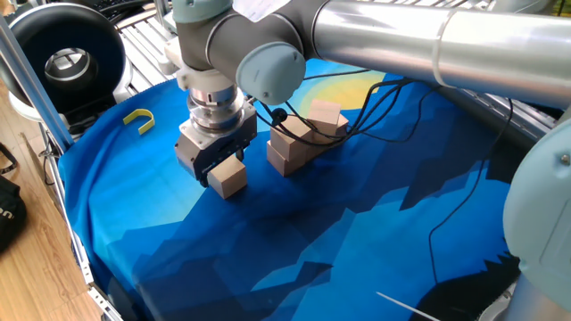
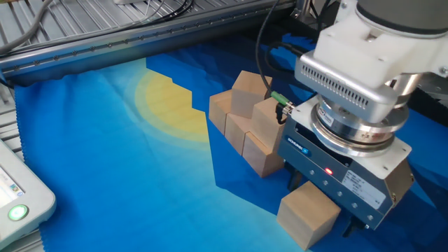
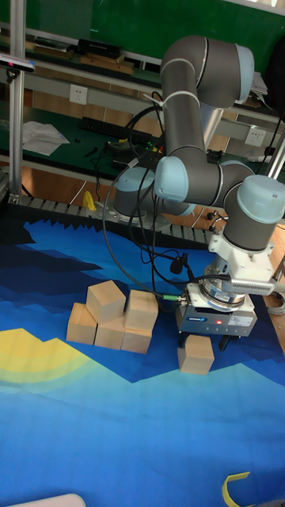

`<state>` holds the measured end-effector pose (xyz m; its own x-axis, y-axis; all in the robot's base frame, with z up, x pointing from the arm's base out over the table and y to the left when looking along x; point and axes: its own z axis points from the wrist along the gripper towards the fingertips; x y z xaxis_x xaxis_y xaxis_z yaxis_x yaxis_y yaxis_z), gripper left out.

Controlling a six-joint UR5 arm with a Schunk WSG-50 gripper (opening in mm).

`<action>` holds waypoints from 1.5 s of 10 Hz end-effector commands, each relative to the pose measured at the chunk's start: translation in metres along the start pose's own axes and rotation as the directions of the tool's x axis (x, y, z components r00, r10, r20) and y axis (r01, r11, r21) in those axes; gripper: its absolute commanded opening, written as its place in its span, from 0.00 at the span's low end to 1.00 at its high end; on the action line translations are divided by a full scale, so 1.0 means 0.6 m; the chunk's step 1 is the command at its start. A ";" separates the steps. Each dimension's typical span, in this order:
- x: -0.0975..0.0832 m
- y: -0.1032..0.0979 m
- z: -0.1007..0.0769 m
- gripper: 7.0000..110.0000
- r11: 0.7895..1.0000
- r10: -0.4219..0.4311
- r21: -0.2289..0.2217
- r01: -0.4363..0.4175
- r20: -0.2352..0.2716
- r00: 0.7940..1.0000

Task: Stack the blocks into a pyramid shape

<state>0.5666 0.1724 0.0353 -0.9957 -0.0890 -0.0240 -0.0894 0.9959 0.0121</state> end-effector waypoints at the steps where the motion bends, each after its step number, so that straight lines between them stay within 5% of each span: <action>1: -0.009 -0.009 -0.005 0.57 1.000 0.003 -0.007 -0.003 0.001 1.000; 5: -0.016 -0.014 0.003 0.57 1.000 0.016 -0.003 -0.016 0.004 1.000; 8: -0.015 -0.031 0.002 0.57 0.993 0.110 0.038 -0.110 0.007 0.994; 9: -0.016 -0.026 0.002 0.15 0.994 0.111 0.025 -0.111 0.007 0.994; 11: -0.022 -0.005 0.000 0.15 0.993 0.116 -0.015 -0.116 0.007 0.993; 12: -0.024 -0.003 -0.002 0.15 0.991 0.131 -0.009 -0.131 0.006 0.991; 13: -0.024 -0.001 -0.005 0.00 0.988 0.157 -0.008 -0.157 0.003 0.988; 15: -0.024 -0.013 -0.004 0.00 0.988 0.155 0.020 -0.155 0.008 0.988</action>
<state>0.5797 0.1664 0.0358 -0.9988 0.0385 -0.0294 0.0385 0.9993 0.0009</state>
